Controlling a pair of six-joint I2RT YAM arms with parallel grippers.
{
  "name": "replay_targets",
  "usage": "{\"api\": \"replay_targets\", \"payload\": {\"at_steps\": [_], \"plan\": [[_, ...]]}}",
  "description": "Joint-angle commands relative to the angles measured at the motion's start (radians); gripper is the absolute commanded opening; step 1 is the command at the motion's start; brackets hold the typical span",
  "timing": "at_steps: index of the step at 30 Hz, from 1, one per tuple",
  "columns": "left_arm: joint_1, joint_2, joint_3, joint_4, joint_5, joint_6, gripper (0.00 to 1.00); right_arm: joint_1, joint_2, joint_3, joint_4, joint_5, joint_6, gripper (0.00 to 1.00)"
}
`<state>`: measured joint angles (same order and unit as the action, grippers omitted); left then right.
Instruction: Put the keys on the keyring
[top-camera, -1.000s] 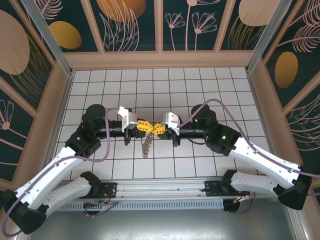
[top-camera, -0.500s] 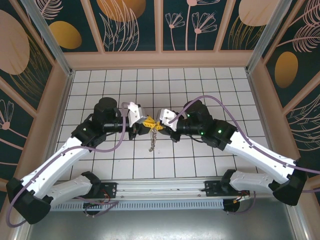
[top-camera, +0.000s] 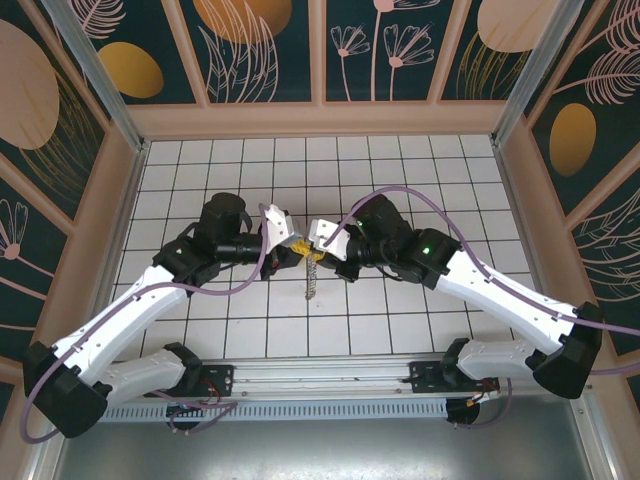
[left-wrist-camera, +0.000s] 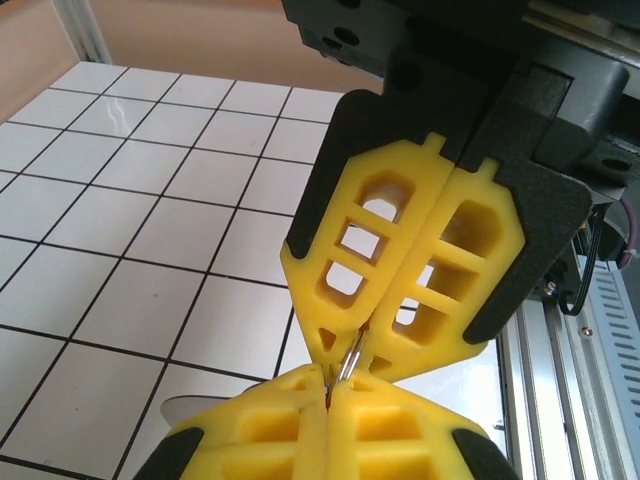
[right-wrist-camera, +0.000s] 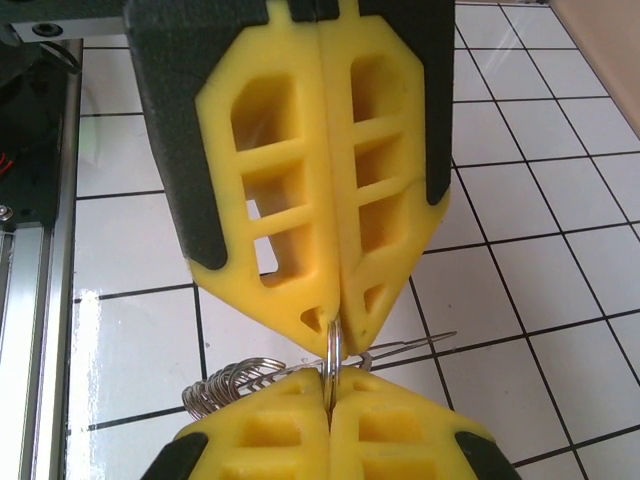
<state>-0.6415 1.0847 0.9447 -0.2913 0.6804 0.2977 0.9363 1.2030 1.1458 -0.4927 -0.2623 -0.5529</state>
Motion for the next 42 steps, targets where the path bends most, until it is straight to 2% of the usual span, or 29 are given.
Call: {"api": "replay_targets", "payload": {"at_steps": [1,3,6,11,15,22,27,32,39,42], "plan": [[-0.003,-0.007,-0.008,0.093,0.071,-0.041,0.00,-0.002,-0.017,0.035,0.066,-0.027,-0.016,0.00],[-0.003,-0.029,-0.038,0.161,0.080,-0.078,0.00,-0.011,-0.052,0.004,0.106,-0.047,0.005,0.01],[-0.004,-0.063,-0.080,0.272,0.098,-0.133,0.00,-0.025,-0.105,-0.059,0.179,-0.077,0.045,0.11],[-0.003,-0.073,-0.105,0.375,0.133,-0.193,0.00,-0.028,-0.138,-0.116,0.244,-0.119,0.089,0.18],[-0.004,-0.092,-0.123,0.441,0.157,-0.228,0.00,-0.027,-0.157,-0.145,0.292,-0.127,0.115,0.18],[-0.003,-0.131,-0.219,0.681,0.219,-0.362,0.00,-0.028,-0.218,-0.202,0.417,-0.164,0.154,0.17],[-0.004,-0.123,-0.243,0.736,0.238,-0.398,0.00,-0.028,-0.227,-0.235,0.493,-0.195,0.191,0.16],[-0.003,-0.129,-0.242,0.708,0.237,-0.388,0.00,-0.028,-0.239,-0.259,0.550,-0.176,0.205,0.00],[-0.004,-0.112,-0.156,0.404,0.184,-0.222,0.00,-0.028,-0.224,-0.235,0.502,-0.131,0.191,0.00],[-0.004,-0.096,-0.105,0.248,0.130,-0.133,0.17,-0.027,-0.178,-0.177,0.386,-0.063,0.151,0.00]]}}
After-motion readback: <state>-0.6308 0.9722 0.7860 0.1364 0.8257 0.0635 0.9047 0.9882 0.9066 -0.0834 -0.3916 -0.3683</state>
